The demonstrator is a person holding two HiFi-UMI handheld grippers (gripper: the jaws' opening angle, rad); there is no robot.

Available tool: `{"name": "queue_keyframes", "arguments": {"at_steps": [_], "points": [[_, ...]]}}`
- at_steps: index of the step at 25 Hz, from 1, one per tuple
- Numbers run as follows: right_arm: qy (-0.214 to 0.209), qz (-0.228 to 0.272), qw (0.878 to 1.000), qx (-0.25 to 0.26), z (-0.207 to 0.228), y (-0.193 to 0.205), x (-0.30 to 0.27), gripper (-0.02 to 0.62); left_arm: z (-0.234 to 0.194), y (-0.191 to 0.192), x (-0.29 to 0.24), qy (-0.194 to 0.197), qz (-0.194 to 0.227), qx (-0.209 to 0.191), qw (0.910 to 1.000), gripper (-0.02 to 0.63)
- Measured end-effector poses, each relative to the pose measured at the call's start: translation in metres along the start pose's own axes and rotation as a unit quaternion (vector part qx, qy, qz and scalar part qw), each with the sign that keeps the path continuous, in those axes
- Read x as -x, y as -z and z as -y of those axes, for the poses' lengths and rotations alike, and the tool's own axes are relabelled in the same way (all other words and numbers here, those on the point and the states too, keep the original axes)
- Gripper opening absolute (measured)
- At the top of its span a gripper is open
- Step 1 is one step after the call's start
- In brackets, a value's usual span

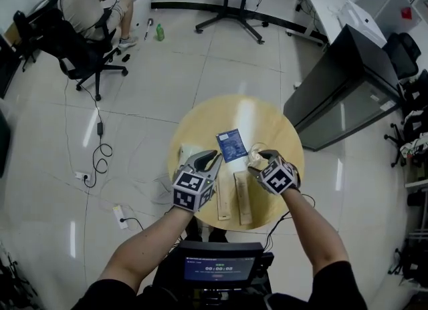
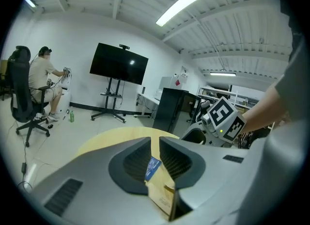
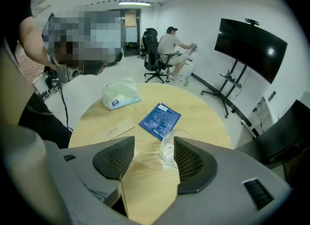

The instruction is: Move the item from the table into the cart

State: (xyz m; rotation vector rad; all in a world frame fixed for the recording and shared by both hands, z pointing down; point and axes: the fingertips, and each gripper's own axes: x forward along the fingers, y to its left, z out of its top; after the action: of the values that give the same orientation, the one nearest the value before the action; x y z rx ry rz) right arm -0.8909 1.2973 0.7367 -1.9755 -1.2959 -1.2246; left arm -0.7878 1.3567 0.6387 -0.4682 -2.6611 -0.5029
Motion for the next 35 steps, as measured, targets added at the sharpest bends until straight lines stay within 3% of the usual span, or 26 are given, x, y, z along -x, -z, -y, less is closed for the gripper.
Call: {"name": "queue_keyframes", "arguments": {"at_steps": [12,15,25,27,29,35], "points": [[-0.027,-0.084,0.991,0.102,0.023,0.018,-0.063,0.255,-0.024,0.034,-0.059,-0.009,-0.030,0.016,0.9994,0.063],[-0.028,-0.101,0.986,0.127,0.027,0.027,-0.073,0.227,-0.023,0.040,-0.071,-0.008,-0.033,0.021,0.9992,0.063],[-0.024,-0.131,0.979,0.155,0.028,0.034,-0.094,0.225,-0.023,0.040,-0.079,0.002,-0.024,0.032,0.9992,0.063],[-0.012,-0.131,0.978,0.162,0.031,0.031,-0.095,0.172,-0.024,0.042,-0.077,0.004,-0.024,0.034,0.9991,0.063],[0.000,-0.130,0.978,0.160,0.036,0.029,-0.095,0.074,-0.024,0.043,-0.075,0.006,-0.024,0.035,0.9991,0.063],[0.008,-0.131,0.980,0.148,0.040,0.029,-0.094,0.066,-0.026,0.042,-0.072,0.003,-0.021,0.036,0.9991,0.061]]}}
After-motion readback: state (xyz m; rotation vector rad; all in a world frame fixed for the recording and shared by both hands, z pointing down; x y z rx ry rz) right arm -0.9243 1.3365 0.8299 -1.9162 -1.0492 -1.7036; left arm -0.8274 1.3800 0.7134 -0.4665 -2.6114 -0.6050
